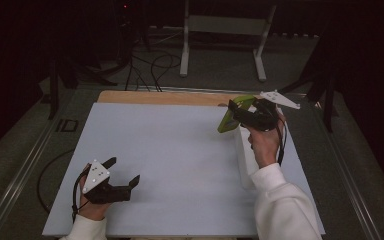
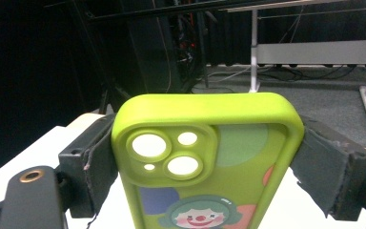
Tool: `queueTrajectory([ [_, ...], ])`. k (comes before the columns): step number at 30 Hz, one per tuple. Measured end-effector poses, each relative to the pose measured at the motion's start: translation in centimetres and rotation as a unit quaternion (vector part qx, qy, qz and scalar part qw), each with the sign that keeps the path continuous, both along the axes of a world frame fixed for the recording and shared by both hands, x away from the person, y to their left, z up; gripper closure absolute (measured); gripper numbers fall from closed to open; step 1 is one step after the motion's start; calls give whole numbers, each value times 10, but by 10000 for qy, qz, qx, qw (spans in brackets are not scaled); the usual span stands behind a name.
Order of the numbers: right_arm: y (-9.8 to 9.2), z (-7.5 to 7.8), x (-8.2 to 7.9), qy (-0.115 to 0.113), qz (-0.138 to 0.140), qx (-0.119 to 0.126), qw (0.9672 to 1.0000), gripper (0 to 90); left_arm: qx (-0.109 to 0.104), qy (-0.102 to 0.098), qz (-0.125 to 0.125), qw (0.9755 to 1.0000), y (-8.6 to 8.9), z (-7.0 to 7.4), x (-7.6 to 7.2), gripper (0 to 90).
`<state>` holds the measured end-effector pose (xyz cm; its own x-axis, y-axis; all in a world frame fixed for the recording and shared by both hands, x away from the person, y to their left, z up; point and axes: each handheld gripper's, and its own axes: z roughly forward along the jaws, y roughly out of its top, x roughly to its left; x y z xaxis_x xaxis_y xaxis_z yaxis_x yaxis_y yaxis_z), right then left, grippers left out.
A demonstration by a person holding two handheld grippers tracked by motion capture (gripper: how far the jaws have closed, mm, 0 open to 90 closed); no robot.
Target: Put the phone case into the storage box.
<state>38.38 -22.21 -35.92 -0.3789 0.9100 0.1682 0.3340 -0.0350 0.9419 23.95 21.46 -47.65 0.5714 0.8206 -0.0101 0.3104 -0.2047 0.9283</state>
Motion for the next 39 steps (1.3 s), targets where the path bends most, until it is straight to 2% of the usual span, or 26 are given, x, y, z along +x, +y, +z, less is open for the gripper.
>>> queueTrajectory([
  [16, -9, 3, 8, -1, -261, -51, 9996, 158, -12, 7, -1, 10000, -1, 0, 0, 24],
  [31, -14, 2, 17, 11, -493, -222, 9985, 158, 2, 9, -17, 10000, -1, -1, 0, 24],
  [39, -17, 7, 20, -14, -606, -298, 9977, 159, 12, 8, -21, 10000, -1, -1, 0, 23],
])
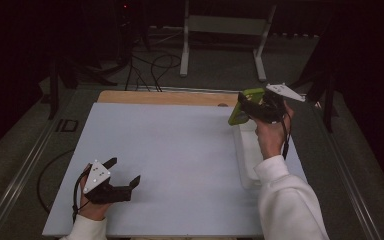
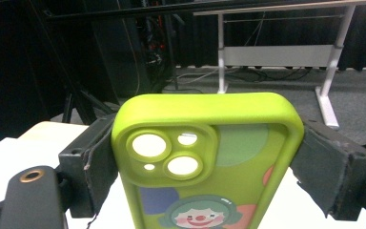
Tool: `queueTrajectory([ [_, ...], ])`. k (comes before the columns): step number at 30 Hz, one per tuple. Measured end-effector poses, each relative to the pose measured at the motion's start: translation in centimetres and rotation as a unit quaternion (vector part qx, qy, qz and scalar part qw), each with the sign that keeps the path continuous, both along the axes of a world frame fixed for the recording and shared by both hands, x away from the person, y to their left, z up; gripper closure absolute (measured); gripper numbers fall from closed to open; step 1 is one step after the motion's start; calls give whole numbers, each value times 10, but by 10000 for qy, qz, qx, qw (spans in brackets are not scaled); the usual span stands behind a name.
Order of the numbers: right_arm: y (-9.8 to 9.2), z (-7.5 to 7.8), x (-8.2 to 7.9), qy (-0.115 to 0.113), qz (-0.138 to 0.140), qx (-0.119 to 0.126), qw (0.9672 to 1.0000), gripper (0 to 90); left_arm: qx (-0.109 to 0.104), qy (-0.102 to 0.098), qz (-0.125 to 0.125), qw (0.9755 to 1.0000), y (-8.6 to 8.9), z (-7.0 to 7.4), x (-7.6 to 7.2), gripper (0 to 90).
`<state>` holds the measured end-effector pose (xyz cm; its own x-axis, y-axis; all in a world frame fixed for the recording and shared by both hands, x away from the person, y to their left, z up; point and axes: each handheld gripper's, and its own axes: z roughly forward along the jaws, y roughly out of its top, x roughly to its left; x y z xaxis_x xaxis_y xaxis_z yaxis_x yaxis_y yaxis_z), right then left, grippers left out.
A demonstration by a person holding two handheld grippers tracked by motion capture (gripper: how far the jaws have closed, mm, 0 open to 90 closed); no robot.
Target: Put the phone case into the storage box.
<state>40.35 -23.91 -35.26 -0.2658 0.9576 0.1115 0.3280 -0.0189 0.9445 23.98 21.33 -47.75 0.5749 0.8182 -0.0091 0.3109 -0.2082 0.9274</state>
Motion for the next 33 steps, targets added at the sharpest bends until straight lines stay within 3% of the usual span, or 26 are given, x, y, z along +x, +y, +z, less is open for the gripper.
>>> queueTrajectory([
  [9, -2, 0, 5, 11, -147, -121, 9998, 159, -15, -3, 9, 10000, 0, 0, 0, 24],
  [30, -9, -7, 13, 124, -460, -142, 9988, 159, -14, -3, 18, 10000, 0, 0, 0, 24],
  [33, -11, -8, 14, 143, -503, -283, 9982, 159, -21, 0, 22, 10000, 0, 0, 0, 24],
])
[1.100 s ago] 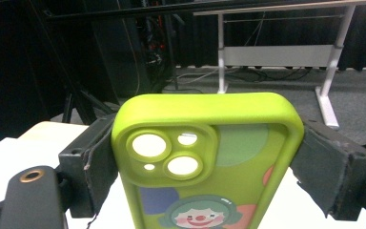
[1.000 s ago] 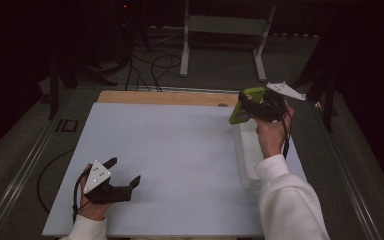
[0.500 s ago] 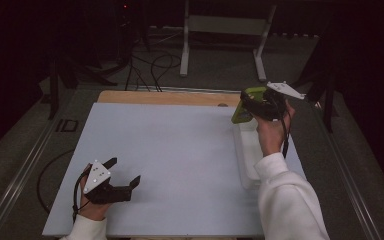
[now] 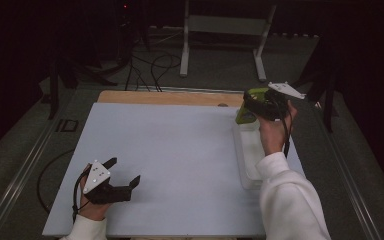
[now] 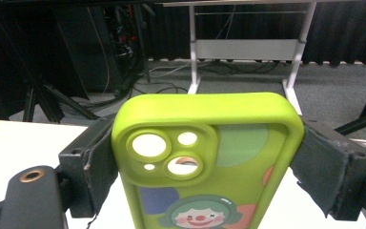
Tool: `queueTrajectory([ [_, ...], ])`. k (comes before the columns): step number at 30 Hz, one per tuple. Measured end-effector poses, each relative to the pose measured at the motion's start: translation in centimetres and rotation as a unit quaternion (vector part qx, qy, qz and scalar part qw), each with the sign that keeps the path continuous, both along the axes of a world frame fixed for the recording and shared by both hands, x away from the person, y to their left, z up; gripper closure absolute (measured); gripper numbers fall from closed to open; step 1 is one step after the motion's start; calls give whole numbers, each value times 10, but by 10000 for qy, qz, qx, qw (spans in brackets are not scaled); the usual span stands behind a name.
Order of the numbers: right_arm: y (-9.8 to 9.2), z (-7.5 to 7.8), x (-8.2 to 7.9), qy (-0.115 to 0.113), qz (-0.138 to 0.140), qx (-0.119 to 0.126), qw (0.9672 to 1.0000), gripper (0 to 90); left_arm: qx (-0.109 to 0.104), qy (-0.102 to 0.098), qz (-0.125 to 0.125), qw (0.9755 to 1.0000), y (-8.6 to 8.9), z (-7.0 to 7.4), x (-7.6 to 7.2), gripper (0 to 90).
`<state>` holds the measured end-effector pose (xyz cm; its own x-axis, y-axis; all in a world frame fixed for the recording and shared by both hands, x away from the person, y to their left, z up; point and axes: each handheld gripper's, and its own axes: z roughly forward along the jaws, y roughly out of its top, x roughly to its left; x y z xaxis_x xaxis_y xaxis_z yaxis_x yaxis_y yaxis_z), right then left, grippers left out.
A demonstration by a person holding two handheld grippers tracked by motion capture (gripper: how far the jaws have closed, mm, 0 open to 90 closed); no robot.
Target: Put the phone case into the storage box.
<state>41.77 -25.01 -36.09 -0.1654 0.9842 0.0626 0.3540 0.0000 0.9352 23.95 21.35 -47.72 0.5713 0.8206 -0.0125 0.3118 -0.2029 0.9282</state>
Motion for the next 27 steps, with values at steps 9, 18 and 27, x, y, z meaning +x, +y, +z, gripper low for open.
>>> queueTrajectory([
  [9, -6, -3, 2, 38, -85, -6, 10000, 159, -5, -1, 8, 10000, 0, 0, 0, 24],
  [18, -8, -7, 6, 73, -201, -44, 9998, 159, -14, -2, 11, 10000, 0, 0, 0, 23],
  [27, -9, -12, 11, 135, -341, -60, 9993, 159, -27, 15, 22, 10000, 1, -1, 1, 24],
])
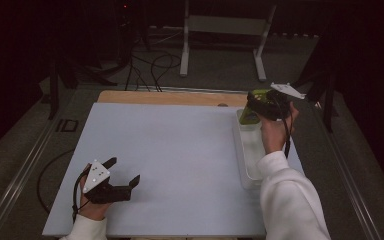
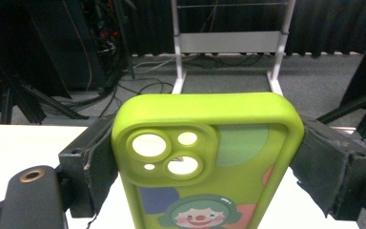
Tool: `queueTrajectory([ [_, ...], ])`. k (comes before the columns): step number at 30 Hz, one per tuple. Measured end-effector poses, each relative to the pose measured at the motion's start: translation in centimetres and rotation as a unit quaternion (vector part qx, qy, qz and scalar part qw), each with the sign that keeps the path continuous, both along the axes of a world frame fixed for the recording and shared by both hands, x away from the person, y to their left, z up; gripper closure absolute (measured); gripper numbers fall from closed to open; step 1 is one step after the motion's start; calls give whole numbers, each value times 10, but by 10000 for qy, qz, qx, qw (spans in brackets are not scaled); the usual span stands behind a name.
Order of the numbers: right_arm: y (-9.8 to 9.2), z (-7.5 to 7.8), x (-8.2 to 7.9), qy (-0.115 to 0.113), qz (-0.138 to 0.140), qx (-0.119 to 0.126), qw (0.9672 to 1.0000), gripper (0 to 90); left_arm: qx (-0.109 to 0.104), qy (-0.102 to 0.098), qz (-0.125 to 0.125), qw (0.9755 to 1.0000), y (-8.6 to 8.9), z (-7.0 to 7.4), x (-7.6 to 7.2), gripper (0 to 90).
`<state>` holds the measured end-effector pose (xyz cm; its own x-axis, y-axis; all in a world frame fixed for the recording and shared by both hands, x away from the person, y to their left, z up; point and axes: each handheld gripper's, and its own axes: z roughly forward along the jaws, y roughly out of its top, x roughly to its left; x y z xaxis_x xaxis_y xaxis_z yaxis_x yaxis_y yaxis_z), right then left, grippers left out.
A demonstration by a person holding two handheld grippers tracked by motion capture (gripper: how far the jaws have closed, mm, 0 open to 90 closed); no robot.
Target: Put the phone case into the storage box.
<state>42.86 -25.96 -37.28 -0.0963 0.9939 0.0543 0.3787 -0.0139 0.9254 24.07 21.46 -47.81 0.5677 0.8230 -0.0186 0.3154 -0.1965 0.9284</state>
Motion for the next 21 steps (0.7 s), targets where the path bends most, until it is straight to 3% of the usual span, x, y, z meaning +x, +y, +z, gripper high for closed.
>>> queueTrajectory([
  [21, 4, -15, 9, 144, -133, -25, 9998, 159, -17, -28, 9, 10000, 1, 1, -1, 23],
])
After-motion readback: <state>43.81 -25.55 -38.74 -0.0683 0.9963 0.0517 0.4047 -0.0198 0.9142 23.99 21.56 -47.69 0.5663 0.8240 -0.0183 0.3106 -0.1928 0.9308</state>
